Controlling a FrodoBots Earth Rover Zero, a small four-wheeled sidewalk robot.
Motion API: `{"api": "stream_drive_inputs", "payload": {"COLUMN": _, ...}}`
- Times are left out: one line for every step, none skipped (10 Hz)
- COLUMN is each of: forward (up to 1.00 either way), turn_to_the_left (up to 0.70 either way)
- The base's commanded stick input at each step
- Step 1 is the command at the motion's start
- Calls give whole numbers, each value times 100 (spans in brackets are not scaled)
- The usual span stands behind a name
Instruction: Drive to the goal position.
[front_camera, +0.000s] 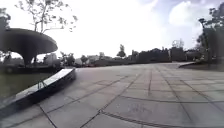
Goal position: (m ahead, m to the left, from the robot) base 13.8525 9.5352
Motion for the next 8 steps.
{"api": "stream_drive_inputs", "payload": {"forward": 45, "turn_to_the_left": -7}}
{"api": "stream_drive_inputs", "payload": {"forward": 8, "turn_to_the_left": -17}}
{"api": "stream_drive_inputs", "payload": {"forward": 0, "turn_to_the_left": -70}}
{"api": "stream_drive_inputs", "payload": {"forward": 0, "turn_to_the_left": -70}}
{"api": "stream_drive_inputs", "payload": {"forward": 0, "turn_to_the_left": -70}}
{"api": "stream_drive_inputs", "payload": {"forward": 0, "turn_to_the_left": -61}}
{"api": "stream_drive_inputs", "payload": {"forward": 0, "turn_to_the_left": -43}}
{"api": "stream_drive_inputs", "payload": {"forward": 0, "turn_to_the_left": -7}}
